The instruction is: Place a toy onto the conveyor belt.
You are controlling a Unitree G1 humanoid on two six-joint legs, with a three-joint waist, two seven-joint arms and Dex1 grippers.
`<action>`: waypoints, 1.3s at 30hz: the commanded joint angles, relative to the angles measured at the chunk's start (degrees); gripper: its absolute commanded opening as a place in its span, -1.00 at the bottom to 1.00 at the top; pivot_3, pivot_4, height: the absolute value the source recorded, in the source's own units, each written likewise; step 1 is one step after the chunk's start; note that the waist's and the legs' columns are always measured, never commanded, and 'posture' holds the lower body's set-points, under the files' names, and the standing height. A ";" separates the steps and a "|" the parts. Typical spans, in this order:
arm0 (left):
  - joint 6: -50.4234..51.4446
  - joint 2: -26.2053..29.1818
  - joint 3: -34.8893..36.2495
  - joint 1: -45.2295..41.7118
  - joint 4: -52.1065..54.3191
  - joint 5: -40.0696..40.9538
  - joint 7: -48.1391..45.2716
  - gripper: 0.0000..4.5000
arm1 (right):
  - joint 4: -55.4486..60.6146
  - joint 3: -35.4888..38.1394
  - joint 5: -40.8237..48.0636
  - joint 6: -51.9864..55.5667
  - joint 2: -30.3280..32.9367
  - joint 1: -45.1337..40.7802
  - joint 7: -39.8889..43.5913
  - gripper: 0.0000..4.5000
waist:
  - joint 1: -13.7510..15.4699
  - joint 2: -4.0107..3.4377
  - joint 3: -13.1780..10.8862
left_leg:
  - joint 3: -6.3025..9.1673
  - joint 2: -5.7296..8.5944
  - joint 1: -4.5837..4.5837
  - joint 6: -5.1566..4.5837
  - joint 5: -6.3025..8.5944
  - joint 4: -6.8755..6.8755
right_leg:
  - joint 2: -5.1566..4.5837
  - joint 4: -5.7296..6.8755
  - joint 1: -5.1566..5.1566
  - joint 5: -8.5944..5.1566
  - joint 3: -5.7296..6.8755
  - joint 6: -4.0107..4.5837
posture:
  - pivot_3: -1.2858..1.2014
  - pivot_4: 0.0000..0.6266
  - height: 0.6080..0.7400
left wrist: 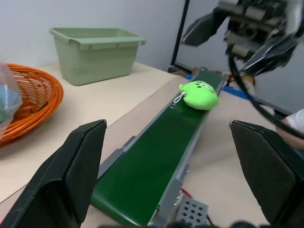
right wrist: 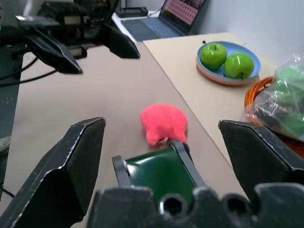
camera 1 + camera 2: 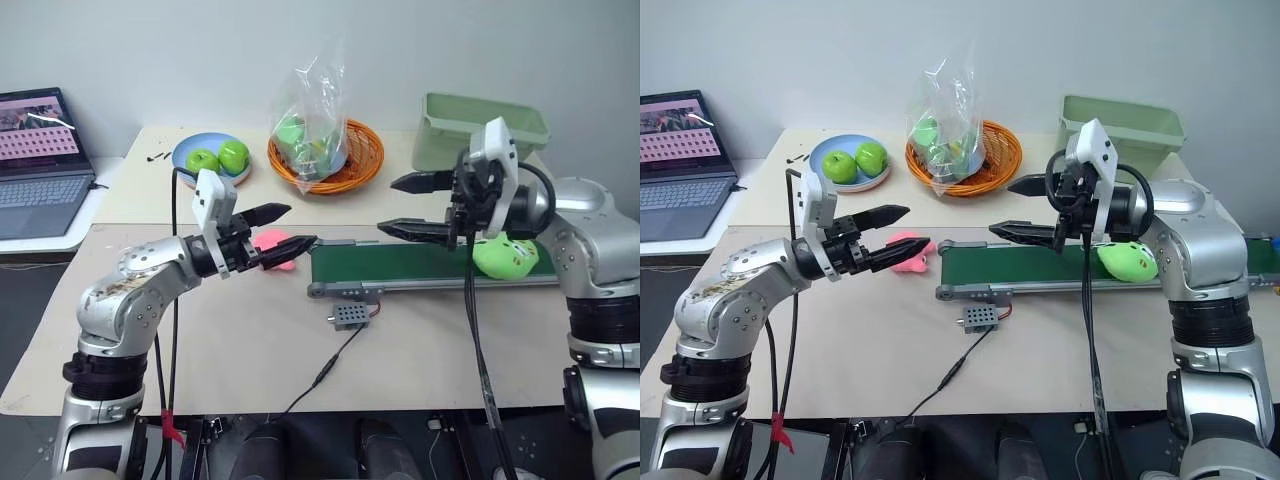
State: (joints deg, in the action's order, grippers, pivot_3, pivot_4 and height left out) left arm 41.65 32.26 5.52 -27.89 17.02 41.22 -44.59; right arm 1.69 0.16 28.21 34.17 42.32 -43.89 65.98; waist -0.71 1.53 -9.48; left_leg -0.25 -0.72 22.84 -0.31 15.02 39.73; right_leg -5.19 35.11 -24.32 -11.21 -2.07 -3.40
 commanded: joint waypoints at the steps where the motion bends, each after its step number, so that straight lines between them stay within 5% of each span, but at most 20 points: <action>1: 0.16 0.65 0.94 0.23 2.23 1.30 -0.27 0.96 | 0.63 0.97 -0.96 -2.21 1.44 -0.07 0.16 1.00 | 0.00 0.00 0.00 | 0.00 0.00 -0.01 0.00 0.00 0.00 | 0.01 0.00 0.00 0.00 0.00 0.00 | 0.03 -0.52 1.00; 39: 1.40 1.28 0.02 -1.09 0.90 -0.50 0.56 0.96 | 1.52 2.12 -1.16 -2.31 2.38 2.19 0.35 1.00 | 0.01 0.00 0.00 | -0.01 0.00 0.00 0.00 0.00 0.00 | 0.00 -0.06 0.00 0.00 0.00 0.00 | 0.03 -0.52 1.00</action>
State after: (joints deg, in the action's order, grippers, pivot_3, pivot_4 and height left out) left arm 43.82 33.26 5.29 -28.22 16.29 40.56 -43.88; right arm 1.68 0.57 26.08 32.66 44.56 -41.35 66.64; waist -0.70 1.53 -9.49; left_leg -0.25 -0.72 22.83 -0.31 15.02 39.73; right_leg -5.19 35.05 -24.32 -11.21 -2.07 -3.40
